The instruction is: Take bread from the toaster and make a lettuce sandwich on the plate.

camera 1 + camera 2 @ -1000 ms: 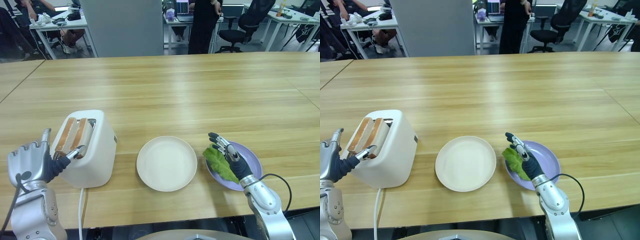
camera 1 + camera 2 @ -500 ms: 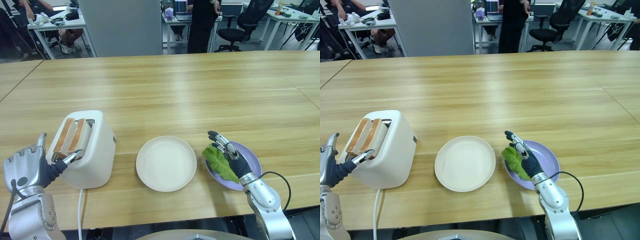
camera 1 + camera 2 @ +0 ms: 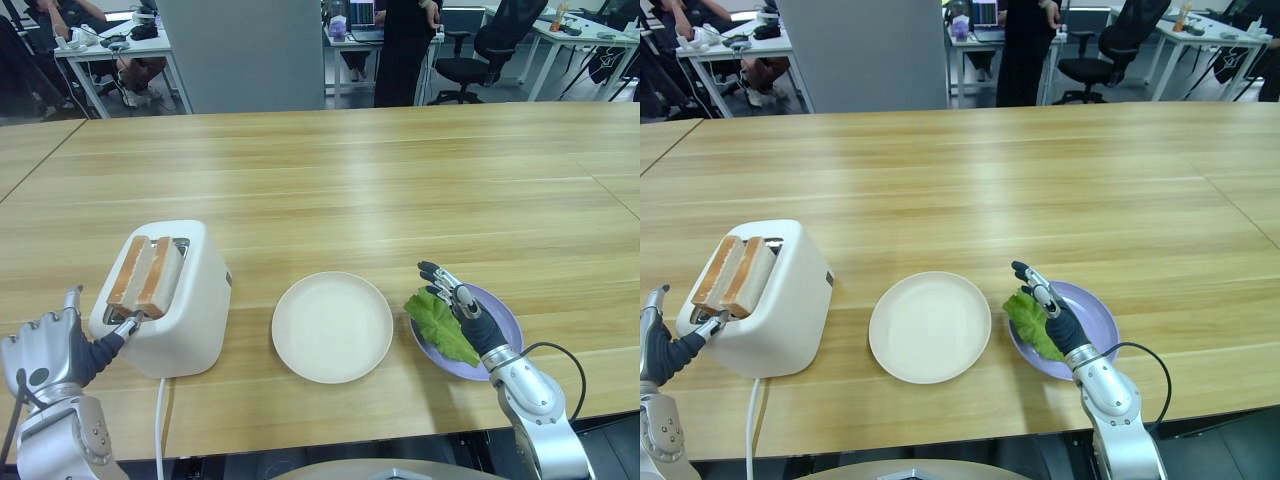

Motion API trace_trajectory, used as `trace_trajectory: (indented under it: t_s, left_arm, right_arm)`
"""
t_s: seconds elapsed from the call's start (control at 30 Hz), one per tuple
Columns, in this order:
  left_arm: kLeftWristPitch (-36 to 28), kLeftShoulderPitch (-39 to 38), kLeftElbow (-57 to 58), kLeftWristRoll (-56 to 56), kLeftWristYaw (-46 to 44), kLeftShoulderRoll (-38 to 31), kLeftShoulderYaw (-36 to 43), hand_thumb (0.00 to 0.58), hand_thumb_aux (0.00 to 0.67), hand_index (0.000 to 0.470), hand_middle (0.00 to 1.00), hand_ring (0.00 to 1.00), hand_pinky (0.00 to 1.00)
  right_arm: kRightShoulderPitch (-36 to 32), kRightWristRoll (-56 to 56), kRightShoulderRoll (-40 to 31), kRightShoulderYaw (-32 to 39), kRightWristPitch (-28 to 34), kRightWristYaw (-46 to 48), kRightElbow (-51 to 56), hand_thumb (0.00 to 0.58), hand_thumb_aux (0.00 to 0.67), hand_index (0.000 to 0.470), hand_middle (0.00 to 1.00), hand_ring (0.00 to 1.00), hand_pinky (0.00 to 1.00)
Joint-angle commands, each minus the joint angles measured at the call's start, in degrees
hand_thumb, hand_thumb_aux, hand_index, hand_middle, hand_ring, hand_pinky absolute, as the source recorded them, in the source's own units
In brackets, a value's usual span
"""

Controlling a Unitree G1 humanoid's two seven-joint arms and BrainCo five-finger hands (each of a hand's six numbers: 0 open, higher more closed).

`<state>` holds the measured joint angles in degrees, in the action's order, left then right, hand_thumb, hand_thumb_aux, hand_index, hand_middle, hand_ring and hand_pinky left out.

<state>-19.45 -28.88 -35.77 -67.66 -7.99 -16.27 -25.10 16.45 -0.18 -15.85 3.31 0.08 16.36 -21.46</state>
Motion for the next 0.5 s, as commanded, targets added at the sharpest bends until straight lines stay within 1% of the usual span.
trace_trajectory:
  t_s: [0.03, 0.07, 0.2, 0.27, 0.3, 0.33, 0.37, 0.43, 0.47, 0.5]
  left_arm:
    - [-0.8, 0.45, 1.83, 1.49, 0.12, -0.18, -0.42, 0.183, 0.116, 0.079, 0.62, 0.62, 0.62]
    - [-0.95, 0.78, 1.93, 1.72, 0.16, -0.23, -0.37, 0.172, 0.108, 0.074, 0.62, 0.62, 0.62]
    - [-1.36, 2.96, 2.5, 2.12, -0.27, -0.41, 1.21, 0.092, 0.055, 0.038, 0.61, 0.61, 0.61]
    - [-1.46, 3.94, 2.58, 2.04, -0.51, -0.3, 2.07, 0.083, 0.05, 0.034, 0.61, 0.61, 0.61]
    - [-1.55, 4.42, 2.67, 2.27, -0.65, -0.2, 2.44, 0.053, 0.032, 0.022, 0.61, 0.61, 0.61]
    - [-1.68, 4.84, 2.89, 2.1, -0.71, -0.24, 2.84, 0.092, 0.055, 0.038, 0.6, 0.6, 0.6]
    - [-1.81, 5.25, 3.2, 2.3, -0.72, -0.28, 3.17, 0.116, 0.071, 0.049, 0.6, 0.6, 0.6]
    - [-2.16, 6.26, 4.01, 2.02, -0.49, -0.35, 4.13, 0.148, 0.092, 0.063, 0.6, 0.6, 0.6]
    - [-2.2, 6.78, 4.44, 1.87, -0.41, -0.29, 4.85, 0.148, 0.092, 0.063, 0.6, 0.6, 0.6]
    - [-2.27, 7.17, 4.77, 1.58, -0.31, -0.14, 5.57, 0.255, 0.168, 0.115, 0.6, 0.6, 0.6]
  right_arm:
    - [0.28, 0.59, -0.05, -0.71, 0.4, 0.07, -0.34, 0.0, 0.0, 0.0, 0.0, 0.0, 0.0]
    - [0.36, 0.56, -0.01, -0.7, 0.38, 0.07, -0.35, 0.0, 0.0, 0.0, 0.0, 0.0, 0.0]
    - [0.52, 0.46, 0.1, -0.79, 0.32, -0.01, -0.36, 0.0, 0.0, 0.0, 0.0, 0.0, 0.0]
    - [0.53, 0.4, 0.15, -0.83, 0.25, -0.07, -0.28, 0.0, 0.0, 0.0, 0.0, 0.0, 0.0]
    - [0.55, 0.36, 0.17, -0.84, 0.19, -0.11, -0.23, 0.0, 0.0, 0.0, 0.0, 0.0, 0.0]
    - [0.56, 0.34, 0.18, -0.87, 0.14, -0.12, -0.17, 0.0, 0.0, 0.0, 0.0, 0.0, 0.0]
    - [0.57, 0.35, 0.18, -0.94, 0.1, -0.11, -0.1, 0.0, 0.0, 0.0, 0.0, 0.0, 0.0]
    - [0.68, 0.33, 0.21, -1.08, 0.01, -0.16, -0.03, 0.0, 0.0, 0.0, 0.0, 0.0, 0.0]
    - [0.75, 0.29, 0.26, -1.13, -0.02, -0.22, 0.0, 0.0, 0.0, 0.0, 0.0, 0.0, 0.0]
    - [0.75, 0.27, 0.29, -1.16, -0.09, -0.23, 0.1, 0.0, 0.0, 0.0, 0.0, 0.0, 0.0]
